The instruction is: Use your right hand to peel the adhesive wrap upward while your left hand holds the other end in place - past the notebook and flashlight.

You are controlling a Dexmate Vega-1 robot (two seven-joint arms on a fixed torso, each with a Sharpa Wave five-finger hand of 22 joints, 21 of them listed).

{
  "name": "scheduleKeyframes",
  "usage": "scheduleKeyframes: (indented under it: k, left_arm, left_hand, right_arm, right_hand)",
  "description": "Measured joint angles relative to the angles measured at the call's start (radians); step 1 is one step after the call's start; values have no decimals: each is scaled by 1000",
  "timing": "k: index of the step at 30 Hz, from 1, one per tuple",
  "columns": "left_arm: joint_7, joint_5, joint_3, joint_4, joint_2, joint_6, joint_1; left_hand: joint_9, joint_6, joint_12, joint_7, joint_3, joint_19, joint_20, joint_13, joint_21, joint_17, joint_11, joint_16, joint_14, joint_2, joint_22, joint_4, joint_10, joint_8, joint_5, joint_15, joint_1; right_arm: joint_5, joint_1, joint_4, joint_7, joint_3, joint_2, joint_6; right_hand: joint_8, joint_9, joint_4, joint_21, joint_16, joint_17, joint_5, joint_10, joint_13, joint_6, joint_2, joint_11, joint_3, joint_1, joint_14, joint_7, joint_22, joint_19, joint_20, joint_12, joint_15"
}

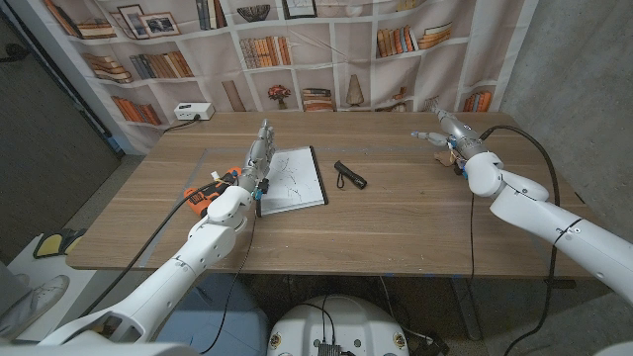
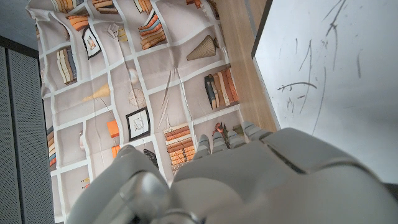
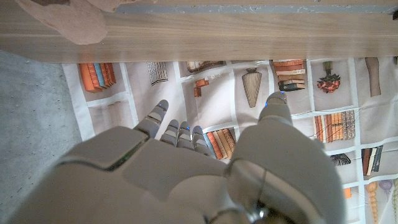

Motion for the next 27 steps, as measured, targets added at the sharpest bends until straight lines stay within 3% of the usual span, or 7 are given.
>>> scheduleKeyframes:
  k: [18, 27]
  left_arm:
    - [9, 1, -2, -28, 8, 4, 19]
    - [19, 5, -3, -45, 13, 7, 29]
  left_hand:
    - [0, 0, 0, 0, 4, 0, 0, 0, 0, 0, 0, 0, 0, 0, 0, -4, 0, 0, 0, 0, 0]
    - [0, 0, 0, 0, 4, 0, 0, 0, 0, 0, 0, 0, 0, 0, 0, -4, 0, 0, -5, 0, 0]
  right_arm:
    - [-25, -26, -22, -19, -1, -13, -38]
    - [-31, -37, -26, -33, 5, -18, -41]
  right_hand:
    - [0, 0, 0, 0, 0, 0, 8, 9, 0, 10, 11, -9, 6, 26, 8, -11, 0, 0, 0, 0, -8]
    - [0, 0, 1, 0, 0, 0, 8, 16, 0, 18, 15, -16, 12, 30, 9, -18, 0, 12, -13, 0, -16]
